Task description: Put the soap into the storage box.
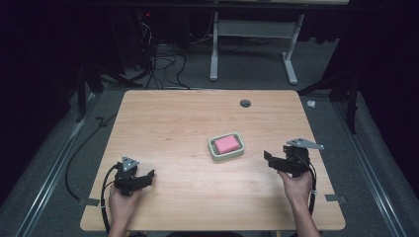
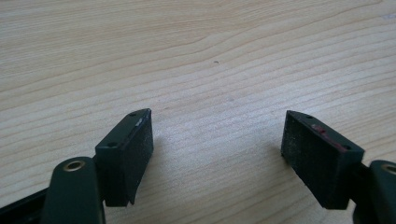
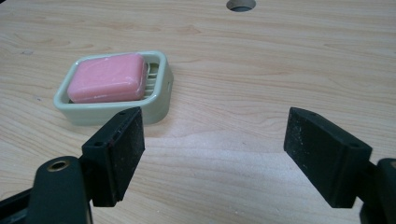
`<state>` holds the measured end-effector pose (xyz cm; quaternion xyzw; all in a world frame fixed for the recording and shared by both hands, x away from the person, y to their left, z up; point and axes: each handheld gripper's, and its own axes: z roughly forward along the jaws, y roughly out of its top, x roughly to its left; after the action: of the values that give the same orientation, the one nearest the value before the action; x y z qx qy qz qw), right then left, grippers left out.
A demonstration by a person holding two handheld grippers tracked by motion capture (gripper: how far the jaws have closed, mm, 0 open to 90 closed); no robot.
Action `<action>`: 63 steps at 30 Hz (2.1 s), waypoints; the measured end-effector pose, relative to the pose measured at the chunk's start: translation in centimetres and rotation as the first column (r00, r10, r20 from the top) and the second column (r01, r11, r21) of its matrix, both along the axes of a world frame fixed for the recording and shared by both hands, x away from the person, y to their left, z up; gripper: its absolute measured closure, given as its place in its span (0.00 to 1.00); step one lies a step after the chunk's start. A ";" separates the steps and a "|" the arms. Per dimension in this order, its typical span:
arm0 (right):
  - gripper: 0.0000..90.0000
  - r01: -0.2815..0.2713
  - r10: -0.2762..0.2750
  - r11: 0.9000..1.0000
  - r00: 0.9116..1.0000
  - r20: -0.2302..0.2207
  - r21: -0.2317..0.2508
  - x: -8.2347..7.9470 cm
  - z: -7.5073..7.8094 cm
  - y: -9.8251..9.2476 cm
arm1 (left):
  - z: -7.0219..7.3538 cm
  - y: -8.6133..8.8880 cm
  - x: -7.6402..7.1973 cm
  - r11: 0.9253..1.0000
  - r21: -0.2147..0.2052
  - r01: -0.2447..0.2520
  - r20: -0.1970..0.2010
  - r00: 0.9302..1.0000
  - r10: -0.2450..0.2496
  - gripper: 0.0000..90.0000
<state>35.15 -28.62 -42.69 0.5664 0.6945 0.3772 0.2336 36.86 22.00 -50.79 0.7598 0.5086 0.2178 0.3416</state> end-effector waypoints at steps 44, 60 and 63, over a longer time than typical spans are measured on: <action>0.24 0.036 -0.033 0.998 0.998 -0.054 0.050 -2.3 -3.7 -1.4 | 0.0 0.0 0.0 1.000 0.001 0.001 -0.002 1.000 -0.001 0.29; 0.26 0.047 -0.045 0.998 0.996 -0.083 0.032 -2.2 -5.4 -1.6 | 0.0 0.0 0.0 1.000 0.001 0.000 -0.002 1.000 0.000 0.29; 0.26 0.047 -0.045 0.999 0.995 -0.084 0.020 -2.2 -5.6 -1.6 | 0.0 0.0 0.0 1.000 0.000 0.000 0.000 1.000 0.000 0.29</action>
<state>32.96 -30.19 -48.24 0.6001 0.6862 0.3553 0.2068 36.86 21.99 -50.79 0.7598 0.5086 0.2177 0.3415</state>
